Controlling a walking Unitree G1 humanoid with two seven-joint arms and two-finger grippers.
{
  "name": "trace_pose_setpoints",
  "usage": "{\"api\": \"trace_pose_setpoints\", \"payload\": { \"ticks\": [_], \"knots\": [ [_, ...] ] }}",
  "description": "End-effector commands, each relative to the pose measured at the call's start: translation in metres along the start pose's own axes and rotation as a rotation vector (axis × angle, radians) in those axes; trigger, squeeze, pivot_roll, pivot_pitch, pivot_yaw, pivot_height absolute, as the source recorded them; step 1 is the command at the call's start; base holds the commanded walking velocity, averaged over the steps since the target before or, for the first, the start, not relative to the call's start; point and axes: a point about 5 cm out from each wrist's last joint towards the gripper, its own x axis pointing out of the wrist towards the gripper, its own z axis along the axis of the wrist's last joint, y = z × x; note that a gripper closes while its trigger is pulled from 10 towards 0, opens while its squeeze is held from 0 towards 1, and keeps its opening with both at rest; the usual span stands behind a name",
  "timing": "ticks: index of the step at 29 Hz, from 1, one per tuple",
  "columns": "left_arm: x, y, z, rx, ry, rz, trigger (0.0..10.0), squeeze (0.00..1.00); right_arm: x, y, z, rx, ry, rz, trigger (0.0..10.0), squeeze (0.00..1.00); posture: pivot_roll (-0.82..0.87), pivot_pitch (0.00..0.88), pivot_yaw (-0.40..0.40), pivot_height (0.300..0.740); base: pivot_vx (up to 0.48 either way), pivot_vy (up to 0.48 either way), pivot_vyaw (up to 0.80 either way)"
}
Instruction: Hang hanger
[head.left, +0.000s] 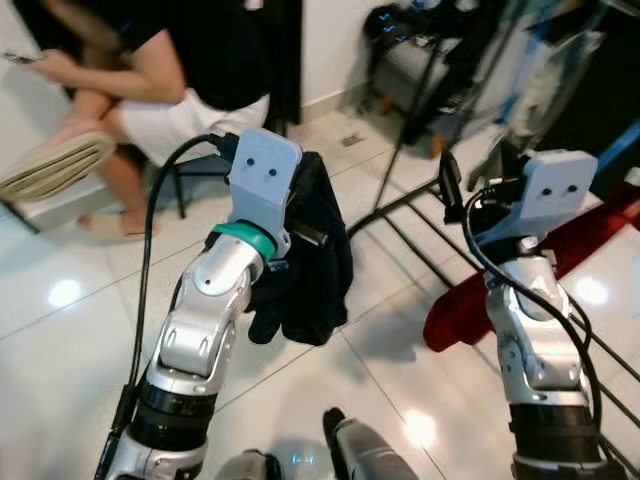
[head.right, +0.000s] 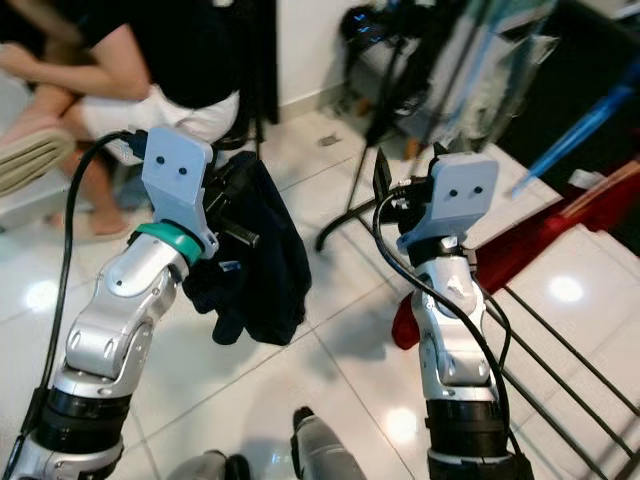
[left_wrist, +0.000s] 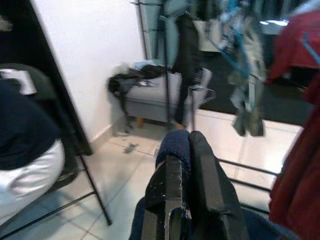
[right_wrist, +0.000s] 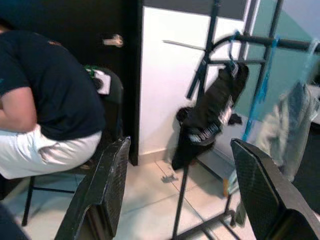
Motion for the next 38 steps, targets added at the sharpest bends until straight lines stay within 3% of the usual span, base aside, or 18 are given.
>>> {"api": "trace_pose_setpoints", "payload": {
  "ticks": [1,13,20,25,38],
  "knots": [
    [-0.003,-0.005,0.013,-0.034,-0.067,-0.043,10.0,0.0,-0.002,-0.001,-0.002,0.008,0.011,-0.011,10.0,0.0,-0.1,0.135,0.075,0.74,0.0,0.0,-0.8],
    [-0.005,-0.017,0.029,-0.111,-0.126,-0.153,10.0,0.0,-0.002,-0.002,0.001,0.009,0.003,-0.022,10.0,0.0,-0.1,0.132,0.079,0.74,0.0,0.0,-0.8],
    [-0.004,-0.015,0.028,-0.116,-0.117,-0.143,10.0,0.0,0.0,-0.002,0.001,0.011,0.0,-0.021,10.0,0.0,-0.1,0.125,0.079,0.74,0.0,0.0,-0.8],
    [-0.002,-0.007,0.021,-0.087,-0.089,-0.07,10.0,0.0,0.003,0.004,0.001,0.025,0.003,0.007,10.0,0.0,-0.1,0.122,0.081,0.74,0.0,0.0,-0.67],
    [-0.001,-0.001,0.018,-0.077,-0.081,-0.025,10.0,0.0,0.008,0.011,0.002,0.041,-0.012,0.05,10.0,0.0,-0.09,0.109,0.08,0.74,0.472,0.0,0.0]
  ]
}}
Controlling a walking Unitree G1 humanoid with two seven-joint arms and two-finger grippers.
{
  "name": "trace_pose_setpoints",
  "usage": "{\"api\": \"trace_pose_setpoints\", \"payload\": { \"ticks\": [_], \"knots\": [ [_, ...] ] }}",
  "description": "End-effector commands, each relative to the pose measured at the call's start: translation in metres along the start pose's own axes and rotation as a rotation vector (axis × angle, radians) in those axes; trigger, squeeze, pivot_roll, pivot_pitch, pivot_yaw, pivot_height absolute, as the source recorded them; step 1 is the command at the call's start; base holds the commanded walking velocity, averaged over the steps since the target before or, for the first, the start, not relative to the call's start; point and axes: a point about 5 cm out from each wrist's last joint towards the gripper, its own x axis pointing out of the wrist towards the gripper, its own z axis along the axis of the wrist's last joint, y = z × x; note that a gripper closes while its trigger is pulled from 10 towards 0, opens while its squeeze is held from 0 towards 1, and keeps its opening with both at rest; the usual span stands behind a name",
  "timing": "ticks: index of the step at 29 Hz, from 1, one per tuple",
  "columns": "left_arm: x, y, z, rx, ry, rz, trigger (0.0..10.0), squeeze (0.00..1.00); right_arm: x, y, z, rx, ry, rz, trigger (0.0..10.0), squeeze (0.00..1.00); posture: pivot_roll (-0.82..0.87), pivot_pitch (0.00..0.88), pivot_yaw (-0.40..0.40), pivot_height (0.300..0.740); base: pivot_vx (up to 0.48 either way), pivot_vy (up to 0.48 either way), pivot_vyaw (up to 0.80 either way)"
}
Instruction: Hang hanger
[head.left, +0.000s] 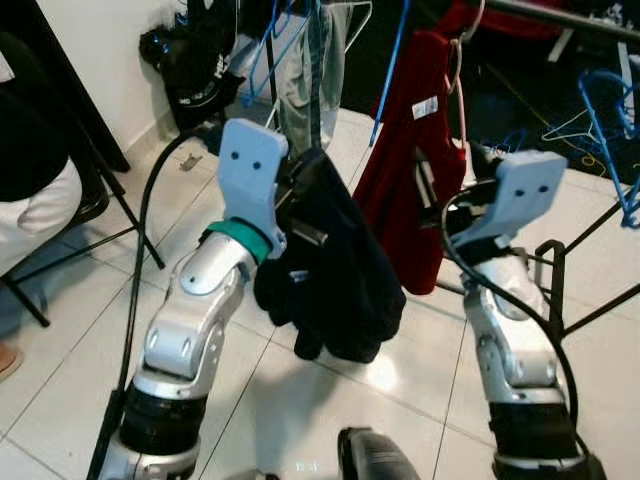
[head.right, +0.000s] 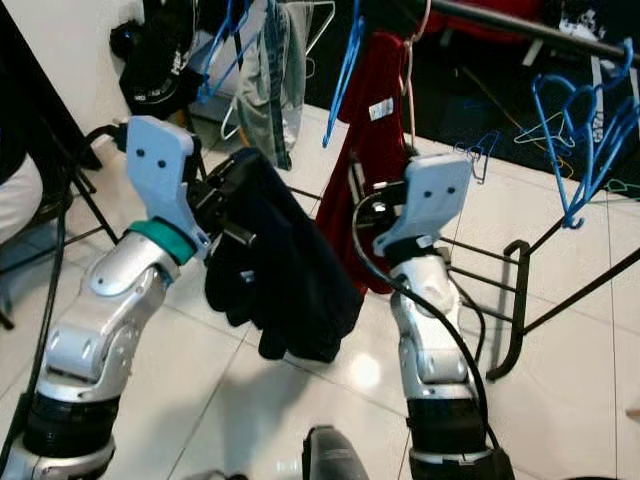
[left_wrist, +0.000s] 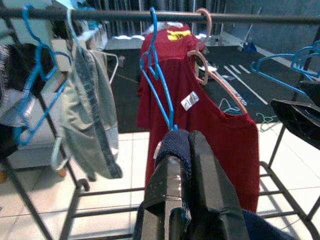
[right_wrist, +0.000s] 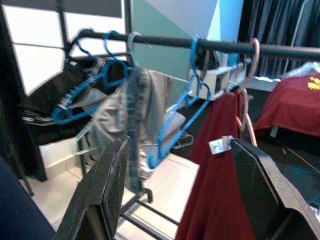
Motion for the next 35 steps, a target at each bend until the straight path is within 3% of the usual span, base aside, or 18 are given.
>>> {"api": "trace_pose_setpoints", "payload": {
  "ticks": [1,7,10,12,13,14,17,19,29,32,35],
  "knots": [
    [-0.001,0.003,0.009,0.029,-0.052,0.014,10.0,0.0,0.002,0.003,0.003,0.014,-0.014,0.014,10.0,0.0,-0.09,0.11,0.081,0.74,0.469,0.0,0.0],
    [-0.002,-0.001,0.008,0.031,-0.049,-0.026,10.0,0.0,0.004,-0.001,0.005,0.003,-0.026,-0.011,10.0,0.0,-0.09,0.112,0.082,0.74,0.469,0.0,0.0],
    [-0.011,-0.014,0.004,0.027,-0.025,-0.166,10.0,0.0,0.007,-0.016,0.009,-0.045,-0.029,-0.08,10.0,0.0,-0.09,0.116,0.082,0.74,0.469,0.0,0.0],
    [-0.014,-0.018,0.002,0.022,-0.017,-0.202,10.0,0.0,0.007,-0.019,0.009,-0.06,-0.025,-0.097,10.0,0.0,-0.09,0.116,0.082,0.74,0.469,0.0,0.0],
    [-0.02,-0.025,0.0,0.016,-0.002,-0.286,10.0,0.0,0.008,-0.028,0.009,-0.086,-0.012,-0.14,10.0,0.0,-0.09,0.118,0.081,0.74,0.469,0.0,0.0],
    [-0.02,-0.025,0.0,0.016,-0.002,-0.286,10.0,0.0,0.008,-0.028,0.009,-0.086,-0.012,-0.14,10.0,0.0,-0.09,0.118,0.081,0.74,0.469,0.0,0.0],
    [-0.039,-0.039,-0.002,-0.017,0.035,-0.501,10.0,0.0,0.01,-0.05,0.008,-0.149,0.018,-0.26,10.0,0.0,-0.09,0.12,0.079,0.74,0.466,0.0,0.0],
    [-0.044,-0.04,-0.002,-0.026,0.043,-0.548,10.0,0.0,0.01,-0.054,0.008,-0.164,0.024,-0.284,10.0,0.0,-0.09,0.12,0.079,0.74,0.461,0.0,0.0],
    [-0.056,-0.03,0.002,-0.029,0.073,-0.629,10.0,0.0,0.016,-0.059,0.008,-0.135,0.045,-0.257,10.0,0.0,-0.09,0.13,0.076,0.74,0.138,0.0,0.0],
    [-0.059,-0.03,0.006,-0.042,0.062,-0.667,10.0,0.0,0.017,-0.064,0.003,-0.097,0.088,-0.307,10.0,0.0,-0.09,0.134,0.064,0.74,0.0,0.0,0.0],
    [-0.061,-0.029,0.007,-0.046,0.06,-0.679,10.0,0.0,0.015,-0.069,0.002,-0.124,0.104,-0.346,10.0,0.0,-0.09,0.134,0.064,0.74,0.0,0.0,0.0]
  ]
}}
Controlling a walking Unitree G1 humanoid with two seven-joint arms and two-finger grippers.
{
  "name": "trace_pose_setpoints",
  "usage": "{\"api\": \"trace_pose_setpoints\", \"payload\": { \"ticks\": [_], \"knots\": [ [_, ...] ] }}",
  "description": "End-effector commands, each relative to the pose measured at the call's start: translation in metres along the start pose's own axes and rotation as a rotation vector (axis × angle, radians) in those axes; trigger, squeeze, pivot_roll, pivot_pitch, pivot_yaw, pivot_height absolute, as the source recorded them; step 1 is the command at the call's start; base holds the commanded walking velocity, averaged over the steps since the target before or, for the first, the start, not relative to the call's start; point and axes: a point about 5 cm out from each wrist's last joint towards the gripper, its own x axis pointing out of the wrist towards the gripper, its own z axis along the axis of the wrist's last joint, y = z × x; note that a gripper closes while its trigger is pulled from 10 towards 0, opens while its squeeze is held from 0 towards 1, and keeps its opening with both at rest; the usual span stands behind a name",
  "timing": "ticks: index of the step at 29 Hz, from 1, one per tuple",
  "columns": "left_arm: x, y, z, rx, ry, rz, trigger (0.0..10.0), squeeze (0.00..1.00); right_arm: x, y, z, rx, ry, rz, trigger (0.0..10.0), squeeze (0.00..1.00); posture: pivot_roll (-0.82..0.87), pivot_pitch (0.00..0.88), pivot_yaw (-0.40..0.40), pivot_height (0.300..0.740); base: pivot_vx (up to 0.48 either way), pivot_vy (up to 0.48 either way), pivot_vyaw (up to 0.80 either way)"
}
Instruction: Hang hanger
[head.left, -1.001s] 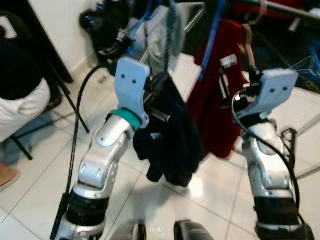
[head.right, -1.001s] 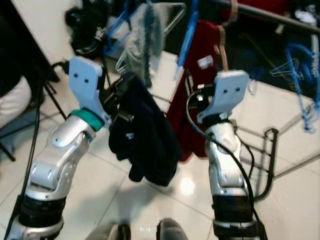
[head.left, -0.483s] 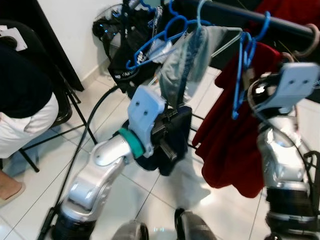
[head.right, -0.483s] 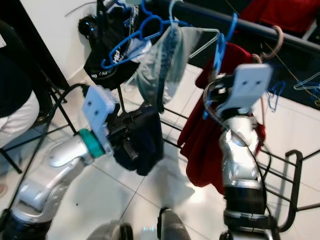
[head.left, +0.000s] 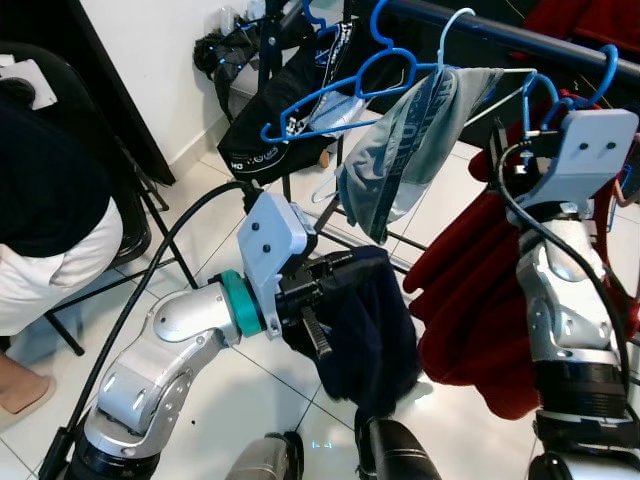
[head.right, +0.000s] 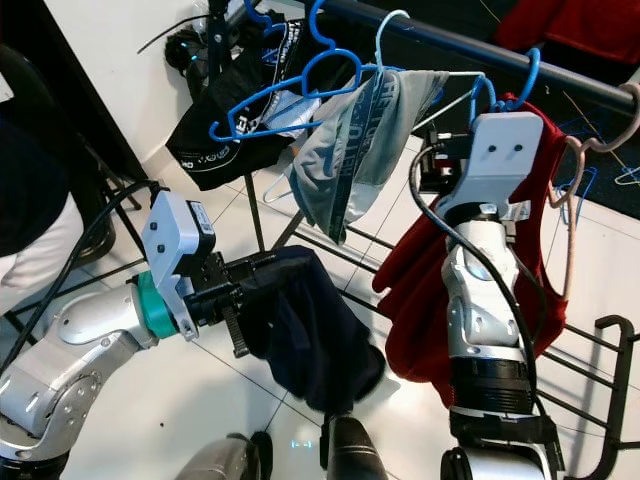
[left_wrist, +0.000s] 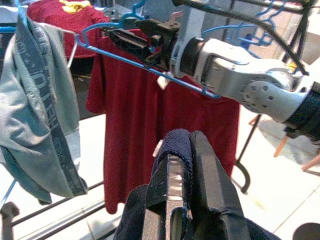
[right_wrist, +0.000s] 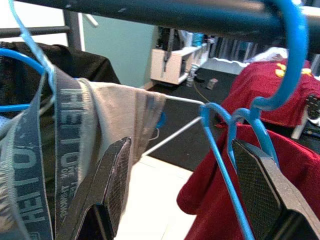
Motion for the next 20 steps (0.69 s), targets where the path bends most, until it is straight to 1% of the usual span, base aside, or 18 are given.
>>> {"api": "trace_pose_setpoints", "payload": {
  "ticks": [1,2,3,6,7,12,14,16,19,20],
  "knots": [
    [-0.004,-0.005,0.008,0.013,-0.032,-0.032,10.0,0.0,-0.002,-0.008,-0.005,-0.052,0.026,-0.052,10.0,0.0,-0.09,0.134,0.064,0.74,0.0,0.0,0.0],
    [-0.004,-0.004,0.008,0.013,-0.03,-0.031,10.0,0.0,-0.004,-0.008,-0.003,-0.116,0.002,-0.043,10.0,0.0,-0.09,0.134,0.064,0.74,0.0,0.0,0.0],
    [-0.005,-0.004,0.007,0.013,-0.027,-0.033,10.0,0.0,-0.006,-0.007,-0.001,-0.157,-0.016,-0.032,10.0,0.0,-0.09,0.134,0.064,0.74,0.0,0.0,0.0],
    [-0.005,-0.004,0.007,0.012,-0.026,-0.032,10.0,0.0,-0.008,-0.002,0.001,-0.177,-0.03,0.0,10.0,0.0,-0.09,0.134,0.064,0.74,0.0,0.0,0.0],
    [-0.005,-0.003,0.008,0.012,-0.026,-0.029,10.0,0.0,-0.01,0.003,0.002,-0.182,-0.042,0.032,10.0,0.0,-0.1,0.141,0.068,0.74,0.0,0.0,0.0],
    [-0.004,-0.002,0.009,0.011,-0.028,-0.025,10.0,0.0,-0.013,0.006,0.005,-0.188,-0.058,0.057,10.0,0.0,-0.1,0.143,0.067,0.74,0.0,0.0,0.0],
    [-0.004,-0.001,0.009,0.008,-0.03,-0.022,10.0,0.0,-0.013,-0.002,0.007,-0.193,-0.064,0.024,10.0,0.0,-0.1,0.148,0.07,0.74,0.0,0.0,0.0],
    [-0.004,-0.002,0.009,0.004,-0.03,-0.023,10.0,0.0,-0.01,-0.011,0.005,-0.159,-0.04,-0.007,10.0,0.0,-0.1,0.148,0.07,0.74,0.0,0.0,0.0],
    [-0.004,-0.001,0.009,0.003,-0.031,-0.024,10.0,0.0,-0.007,-0.013,0.003,-0.143,-0.028,-0.012,10.0,0.0,-0.09,0.15,0.073,0.74,0.0,0.0,0.0],
    [-0.004,-0.001,0.01,0.003,-0.032,-0.022,10.0,0.0,-0.004,-0.017,0.001,-0.124,-0.012,-0.025,10.0,0.0,-0.09,0.15,0.074,0.74,0.0,0.0,0.0]
  ]
}}
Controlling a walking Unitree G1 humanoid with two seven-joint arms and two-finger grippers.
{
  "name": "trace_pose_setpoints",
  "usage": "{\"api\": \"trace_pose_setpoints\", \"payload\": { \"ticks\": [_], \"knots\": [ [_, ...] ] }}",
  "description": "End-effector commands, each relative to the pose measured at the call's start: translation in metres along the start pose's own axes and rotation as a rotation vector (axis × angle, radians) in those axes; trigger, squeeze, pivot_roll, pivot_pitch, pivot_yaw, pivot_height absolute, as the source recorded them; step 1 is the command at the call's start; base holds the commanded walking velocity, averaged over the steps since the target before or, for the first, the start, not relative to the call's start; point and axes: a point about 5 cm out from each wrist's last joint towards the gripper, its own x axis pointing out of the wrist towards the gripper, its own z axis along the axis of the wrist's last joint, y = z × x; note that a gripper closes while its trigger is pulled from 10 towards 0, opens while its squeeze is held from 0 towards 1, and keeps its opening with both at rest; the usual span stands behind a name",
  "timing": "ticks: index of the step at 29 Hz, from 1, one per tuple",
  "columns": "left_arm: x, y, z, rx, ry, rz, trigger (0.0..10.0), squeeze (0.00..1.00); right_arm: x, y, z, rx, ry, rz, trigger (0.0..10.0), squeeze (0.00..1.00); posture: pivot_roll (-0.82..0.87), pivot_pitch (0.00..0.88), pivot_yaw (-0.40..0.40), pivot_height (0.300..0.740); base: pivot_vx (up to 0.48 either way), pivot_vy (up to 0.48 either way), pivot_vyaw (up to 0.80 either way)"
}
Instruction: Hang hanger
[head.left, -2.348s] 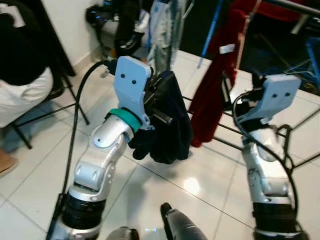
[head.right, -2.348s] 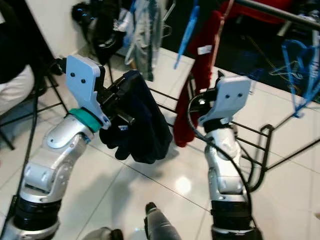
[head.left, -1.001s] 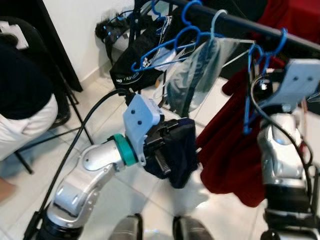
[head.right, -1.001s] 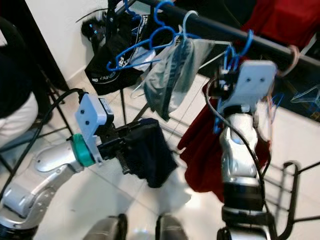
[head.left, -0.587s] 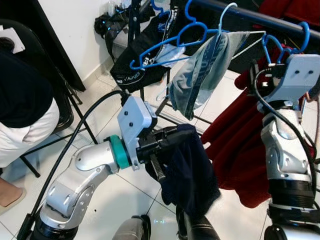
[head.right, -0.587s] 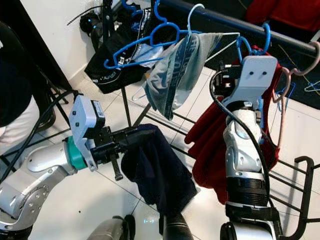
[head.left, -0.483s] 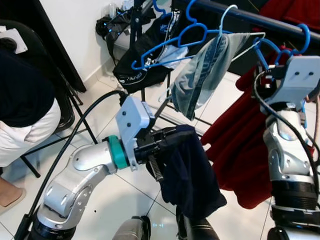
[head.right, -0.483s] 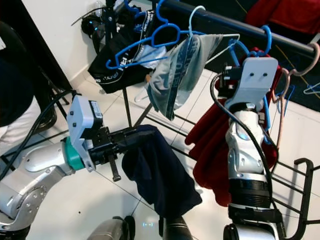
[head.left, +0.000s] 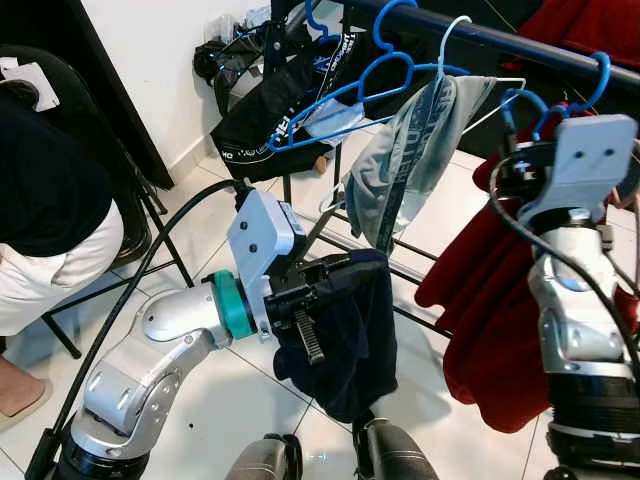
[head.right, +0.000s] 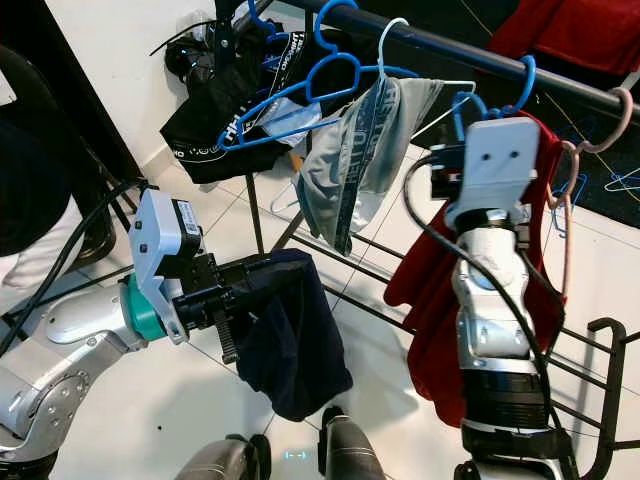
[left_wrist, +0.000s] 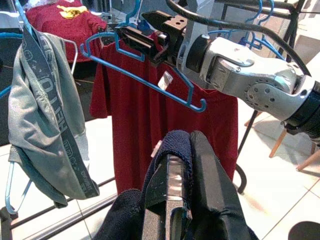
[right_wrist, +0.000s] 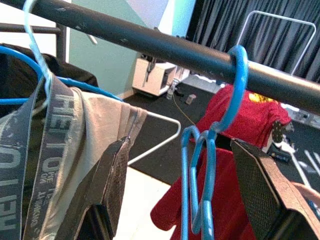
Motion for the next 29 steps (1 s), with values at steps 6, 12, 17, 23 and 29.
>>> {"api": "trace_pose_setpoints", "payload": {
  "ticks": [6,12,17,23,29],
  "knots": [
    [0.0,-0.002,0.009,0.016,-0.033,-0.013,10.0,0.0,0.013,-0.014,-0.008,0.054,0.058,-0.029,10.0,0.0,-0.08,0.153,0.079,0.74,0.0,0.0,0.0],
    [0.0,-0.001,0.009,0.015,-0.031,-0.011,10.0,0.0,0.023,-0.017,-0.011,0.085,0.09,-0.015,10.0,0.0,-0.07,0.153,0.081,0.74,0.0,0.0,0.0],
    [-0.001,0.0,0.01,0.016,-0.029,-0.007,10.0,0.0,0.033,-0.015,-0.018,0.125,0.156,0.018,6.4,0.0,-0.07,0.152,0.083,0.74,0.0,0.0,0.0],
    [-0.001,0.0,0.01,0.015,-0.028,-0.004,10.0,0.0,0.04,-0.011,-0.024,0.185,0.209,0.035,1.6,0.0,-0.06,0.147,0.083,0.74,0.0,0.0,0.0],
    [-0.001,0.0,0.01,0.012,-0.026,-0.002,10.0,0.0,0.044,-0.004,-0.025,0.245,0.232,0.065,0.0,0.0,-0.06,0.144,0.084,0.74,0.0,0.0,0.0]
  ]
}}
